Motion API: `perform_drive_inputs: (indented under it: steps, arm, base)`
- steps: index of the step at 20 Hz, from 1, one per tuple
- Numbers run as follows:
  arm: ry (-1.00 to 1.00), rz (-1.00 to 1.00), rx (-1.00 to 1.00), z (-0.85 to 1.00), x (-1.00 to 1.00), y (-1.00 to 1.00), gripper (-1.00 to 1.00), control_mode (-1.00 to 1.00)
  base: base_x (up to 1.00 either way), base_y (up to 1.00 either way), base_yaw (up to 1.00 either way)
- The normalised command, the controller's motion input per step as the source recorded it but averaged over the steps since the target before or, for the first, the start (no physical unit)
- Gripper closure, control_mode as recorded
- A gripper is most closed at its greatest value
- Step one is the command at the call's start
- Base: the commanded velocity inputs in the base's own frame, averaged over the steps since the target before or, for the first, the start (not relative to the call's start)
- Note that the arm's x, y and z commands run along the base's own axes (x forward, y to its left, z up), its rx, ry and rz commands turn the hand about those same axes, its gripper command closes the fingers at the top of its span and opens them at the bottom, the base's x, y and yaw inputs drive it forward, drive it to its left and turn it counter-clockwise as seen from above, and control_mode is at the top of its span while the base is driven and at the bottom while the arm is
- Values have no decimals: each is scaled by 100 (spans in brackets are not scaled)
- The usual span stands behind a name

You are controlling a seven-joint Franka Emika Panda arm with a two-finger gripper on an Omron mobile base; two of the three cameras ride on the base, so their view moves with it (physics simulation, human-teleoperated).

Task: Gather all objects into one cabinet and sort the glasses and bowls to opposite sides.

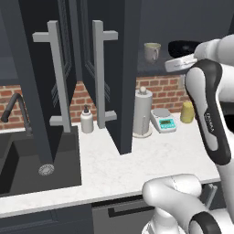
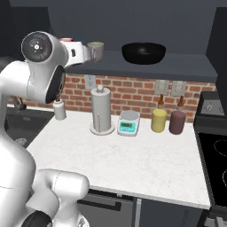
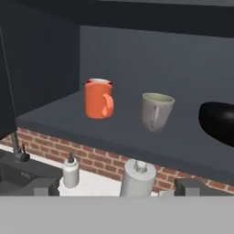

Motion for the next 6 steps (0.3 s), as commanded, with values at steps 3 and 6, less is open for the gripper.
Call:
perform_drive_inputs:
  steps: [3,6]
  arm:
    - [-1,-23,0,-11,-4,0,-100,-100]
    - [0,-17,0,-2,3,5,-100,-100]
  base:
    - [0,0,0]
    - [0,0,0]
